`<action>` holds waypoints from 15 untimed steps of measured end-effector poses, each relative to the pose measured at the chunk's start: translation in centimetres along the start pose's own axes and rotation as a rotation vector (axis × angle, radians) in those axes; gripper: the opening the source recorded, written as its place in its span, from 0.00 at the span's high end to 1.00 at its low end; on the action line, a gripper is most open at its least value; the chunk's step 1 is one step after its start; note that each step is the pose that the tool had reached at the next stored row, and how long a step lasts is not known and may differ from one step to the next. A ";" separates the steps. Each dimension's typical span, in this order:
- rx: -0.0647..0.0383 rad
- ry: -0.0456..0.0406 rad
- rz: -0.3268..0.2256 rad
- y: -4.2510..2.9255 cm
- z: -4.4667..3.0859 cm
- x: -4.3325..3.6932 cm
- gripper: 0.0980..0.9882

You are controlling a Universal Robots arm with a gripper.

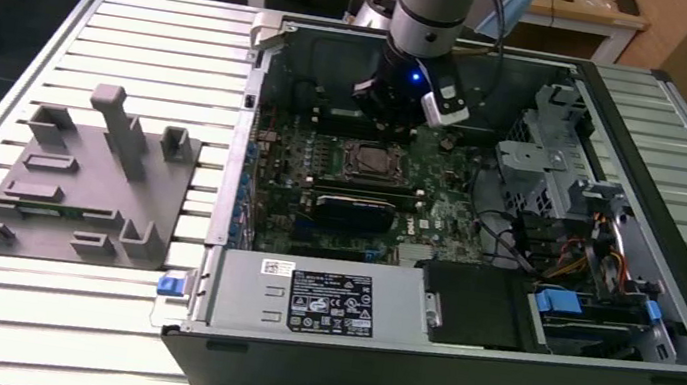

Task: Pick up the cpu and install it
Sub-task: 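Install the first cpu locking lever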

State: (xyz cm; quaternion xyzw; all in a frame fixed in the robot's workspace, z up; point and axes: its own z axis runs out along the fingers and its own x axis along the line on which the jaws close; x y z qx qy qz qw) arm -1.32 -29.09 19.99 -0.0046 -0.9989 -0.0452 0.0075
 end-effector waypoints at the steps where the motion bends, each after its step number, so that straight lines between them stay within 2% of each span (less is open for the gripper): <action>1: 0.000 0.0000 0.000 0.00 -0.03 0.00 0.99; 7: 0.001 -0.0001 0.000 0.03 -0.24 0.00 0.99; 11: 0.022 -0.0002 0.000 0.01 -0.15 0.00 0.99; 15: 0.036 -0.0003 0.000 0.00 0.05 0.00 0.99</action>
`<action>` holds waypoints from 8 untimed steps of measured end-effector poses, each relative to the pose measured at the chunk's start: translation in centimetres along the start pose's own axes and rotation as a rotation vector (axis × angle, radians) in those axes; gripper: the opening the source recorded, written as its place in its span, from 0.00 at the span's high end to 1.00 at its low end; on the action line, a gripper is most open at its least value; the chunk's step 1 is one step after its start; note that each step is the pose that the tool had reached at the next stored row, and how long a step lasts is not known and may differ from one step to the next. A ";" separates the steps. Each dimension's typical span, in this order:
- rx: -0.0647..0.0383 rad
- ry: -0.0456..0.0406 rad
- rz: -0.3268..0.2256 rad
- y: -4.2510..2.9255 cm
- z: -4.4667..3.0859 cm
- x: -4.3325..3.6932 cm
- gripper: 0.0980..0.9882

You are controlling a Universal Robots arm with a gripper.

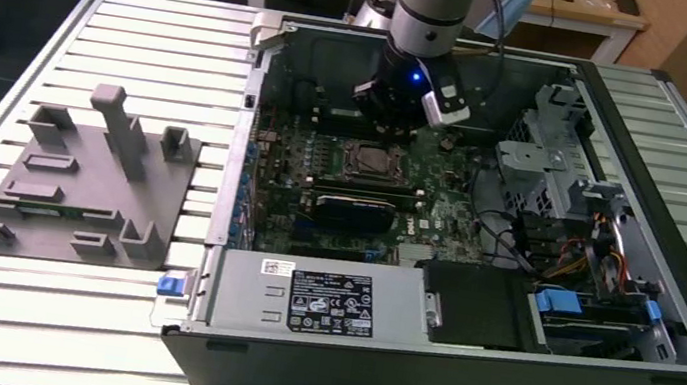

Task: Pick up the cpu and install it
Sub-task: 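Install the first cpu locking lever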

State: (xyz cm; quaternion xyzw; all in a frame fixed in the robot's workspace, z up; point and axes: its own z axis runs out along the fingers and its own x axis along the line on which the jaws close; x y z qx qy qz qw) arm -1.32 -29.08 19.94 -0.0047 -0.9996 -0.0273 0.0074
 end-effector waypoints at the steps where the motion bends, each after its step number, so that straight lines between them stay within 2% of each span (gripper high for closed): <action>1: 0.002 0.0002 0.000 0.00 0.03 0.00 0.99; 4: 0.005 0.0005 0.000 0.07 0.14 -0.03 0.99; 8: 0.001 0.0004 0.000 0.21 0.29 -0.07 0.99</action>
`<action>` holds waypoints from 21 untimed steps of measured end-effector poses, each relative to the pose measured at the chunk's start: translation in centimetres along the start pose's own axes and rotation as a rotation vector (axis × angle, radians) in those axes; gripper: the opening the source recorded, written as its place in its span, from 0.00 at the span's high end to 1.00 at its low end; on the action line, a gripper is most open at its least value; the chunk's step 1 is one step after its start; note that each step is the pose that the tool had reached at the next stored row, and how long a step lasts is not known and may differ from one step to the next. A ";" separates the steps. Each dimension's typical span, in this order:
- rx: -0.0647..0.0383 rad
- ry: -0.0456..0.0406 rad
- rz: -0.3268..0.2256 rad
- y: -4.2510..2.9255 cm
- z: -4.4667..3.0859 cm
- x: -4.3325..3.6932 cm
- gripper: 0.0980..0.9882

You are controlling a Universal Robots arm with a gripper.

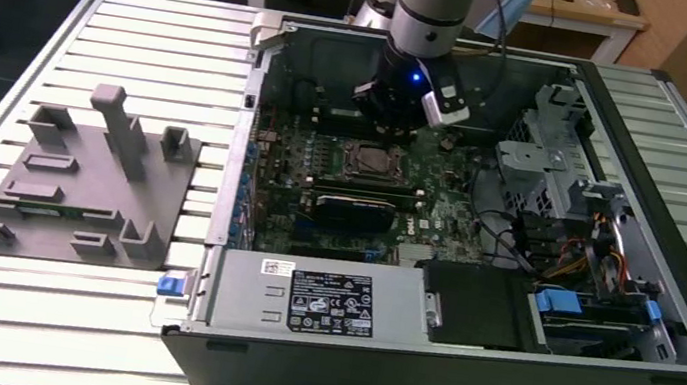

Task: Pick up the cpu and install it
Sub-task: 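Install the first cpu locking lever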

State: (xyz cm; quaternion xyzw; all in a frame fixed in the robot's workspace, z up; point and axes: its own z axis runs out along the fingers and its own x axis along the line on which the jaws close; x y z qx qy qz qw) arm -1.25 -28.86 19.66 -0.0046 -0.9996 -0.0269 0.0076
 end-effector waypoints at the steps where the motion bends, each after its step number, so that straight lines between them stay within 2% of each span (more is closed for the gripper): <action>1: -0.004 0.0002 0.000 0.01 0.02 0.00 0.99; 3: -0.013 0.0004 -0.001 0.02 0.05 -0.01 0.99; 7: -0.017 -0.0003 -0.001 0.06 -0.15 -0.02 0.99; 11: -0.015 0.0006 -0.001 0.07 -0.91 0.00 0.99; 21: -0.015 0.0006 -0.001 -0.62 -0.96 0.00 0.99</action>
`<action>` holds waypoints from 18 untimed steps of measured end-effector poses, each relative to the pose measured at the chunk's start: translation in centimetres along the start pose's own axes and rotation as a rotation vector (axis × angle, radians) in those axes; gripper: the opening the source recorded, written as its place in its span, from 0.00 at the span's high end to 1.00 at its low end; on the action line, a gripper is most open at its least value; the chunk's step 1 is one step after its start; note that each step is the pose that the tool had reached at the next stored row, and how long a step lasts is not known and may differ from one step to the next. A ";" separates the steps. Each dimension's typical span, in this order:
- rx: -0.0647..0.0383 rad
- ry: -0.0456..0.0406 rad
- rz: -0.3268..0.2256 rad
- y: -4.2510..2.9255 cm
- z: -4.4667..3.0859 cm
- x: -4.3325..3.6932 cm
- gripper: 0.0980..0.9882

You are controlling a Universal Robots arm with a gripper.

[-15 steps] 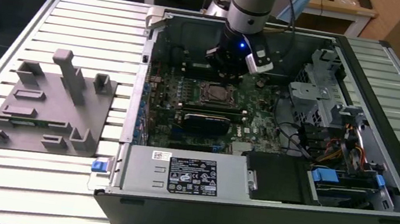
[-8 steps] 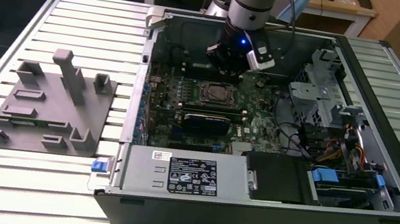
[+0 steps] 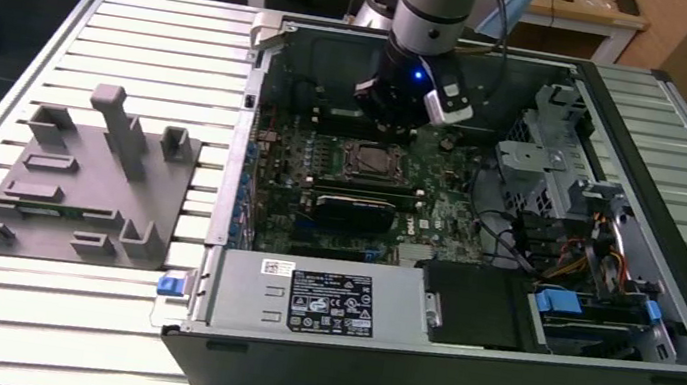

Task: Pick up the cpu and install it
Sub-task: 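Install the first cpu locking lever, then install the second cpu locking lever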

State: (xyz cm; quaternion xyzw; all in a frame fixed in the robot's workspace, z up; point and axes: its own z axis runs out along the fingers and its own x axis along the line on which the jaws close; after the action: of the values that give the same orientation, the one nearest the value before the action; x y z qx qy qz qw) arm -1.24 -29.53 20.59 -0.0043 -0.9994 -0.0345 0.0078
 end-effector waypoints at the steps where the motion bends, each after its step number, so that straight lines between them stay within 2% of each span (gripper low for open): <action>1: 0.000 -0.0001 0.000 -0.03 0.00 0.00 0.99; 18: 0.000 0.0000 0.000 -0.62 -0.04 -0.03 0.99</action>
State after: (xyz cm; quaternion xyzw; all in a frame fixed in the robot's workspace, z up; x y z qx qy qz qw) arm -1.21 -30.15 20.59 -0.0043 -0.9994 -0.0344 0.0079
